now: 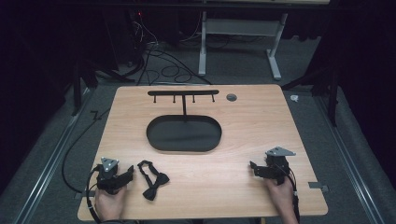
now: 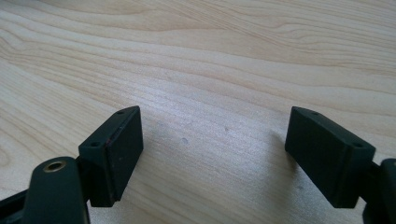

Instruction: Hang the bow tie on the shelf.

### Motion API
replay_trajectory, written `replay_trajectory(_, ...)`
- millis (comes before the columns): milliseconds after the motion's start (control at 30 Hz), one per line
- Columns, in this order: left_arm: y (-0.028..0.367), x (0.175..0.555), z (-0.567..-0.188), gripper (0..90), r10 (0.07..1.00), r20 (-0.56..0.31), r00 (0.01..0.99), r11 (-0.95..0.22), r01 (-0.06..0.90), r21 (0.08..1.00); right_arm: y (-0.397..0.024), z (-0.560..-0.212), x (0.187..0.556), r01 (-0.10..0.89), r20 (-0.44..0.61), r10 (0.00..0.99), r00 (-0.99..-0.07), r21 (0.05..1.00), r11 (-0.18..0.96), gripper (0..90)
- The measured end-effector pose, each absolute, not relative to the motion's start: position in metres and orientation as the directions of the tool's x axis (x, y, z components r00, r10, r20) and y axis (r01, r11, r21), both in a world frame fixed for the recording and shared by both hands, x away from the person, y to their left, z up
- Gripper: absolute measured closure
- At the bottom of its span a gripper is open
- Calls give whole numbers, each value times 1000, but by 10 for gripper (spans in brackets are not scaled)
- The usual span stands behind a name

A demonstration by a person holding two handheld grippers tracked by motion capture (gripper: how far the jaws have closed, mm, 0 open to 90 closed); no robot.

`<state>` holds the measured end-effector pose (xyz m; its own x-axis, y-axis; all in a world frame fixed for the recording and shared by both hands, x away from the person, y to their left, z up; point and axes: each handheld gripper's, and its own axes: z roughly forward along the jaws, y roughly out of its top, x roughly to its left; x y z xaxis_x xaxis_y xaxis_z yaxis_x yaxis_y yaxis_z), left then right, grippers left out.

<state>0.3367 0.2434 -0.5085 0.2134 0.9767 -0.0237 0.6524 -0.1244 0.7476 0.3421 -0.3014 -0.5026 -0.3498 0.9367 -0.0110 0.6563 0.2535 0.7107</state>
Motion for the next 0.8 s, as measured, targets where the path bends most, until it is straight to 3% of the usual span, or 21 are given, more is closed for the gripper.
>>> replay_trajectory(800,243,336,-508,344,976,-25,215,-125,653,747,-301,-503,342,654,-12,935,-355,711,257,202)
